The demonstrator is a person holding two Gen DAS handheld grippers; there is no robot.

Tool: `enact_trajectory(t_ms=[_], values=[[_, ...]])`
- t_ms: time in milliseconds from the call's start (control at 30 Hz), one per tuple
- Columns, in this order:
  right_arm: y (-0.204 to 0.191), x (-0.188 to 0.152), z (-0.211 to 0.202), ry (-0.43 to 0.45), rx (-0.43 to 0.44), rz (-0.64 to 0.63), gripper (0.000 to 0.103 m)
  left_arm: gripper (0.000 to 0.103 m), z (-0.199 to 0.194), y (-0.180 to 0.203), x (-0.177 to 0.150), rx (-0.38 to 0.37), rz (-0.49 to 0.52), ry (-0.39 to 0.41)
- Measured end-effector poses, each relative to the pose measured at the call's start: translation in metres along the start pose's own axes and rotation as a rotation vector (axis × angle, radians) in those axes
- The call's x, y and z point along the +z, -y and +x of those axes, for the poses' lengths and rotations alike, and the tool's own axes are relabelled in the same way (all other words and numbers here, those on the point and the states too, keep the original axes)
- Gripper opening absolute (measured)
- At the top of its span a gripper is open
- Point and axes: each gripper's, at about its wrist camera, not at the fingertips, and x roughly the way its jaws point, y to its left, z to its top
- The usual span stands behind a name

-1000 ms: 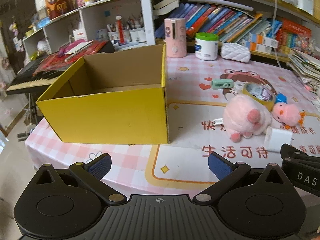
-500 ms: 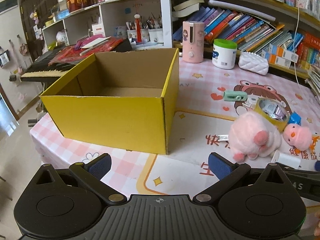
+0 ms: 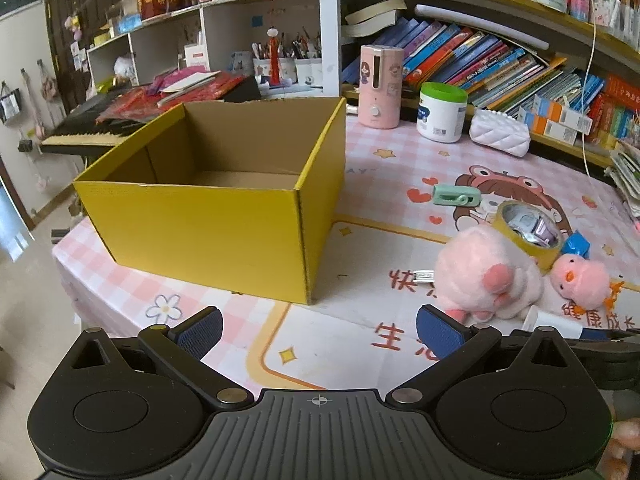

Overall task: Organize objects
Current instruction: 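Close the right tool on the white charger while the left tool nears the pink pig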

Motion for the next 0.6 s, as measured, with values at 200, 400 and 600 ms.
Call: enact_trajectory(t_ms=[200,400,600], values=[[0.012,0.003,-0.011,0.002,0.03,-0.008,0.065,0.103,0.001,0.016,0.002,-0.039,0.017,0.0],[0.034,0.01,-0.039,0.077,0.058,0.025,0.019,0.103,0.004,0.043,0.003,-0.068,0.072,0.003],[0.054,0.004,-0.042,0.073,0.014,0.028,0.009,0.103,0.007,0.064,0.001,-0.108,0.107,-0.002]])
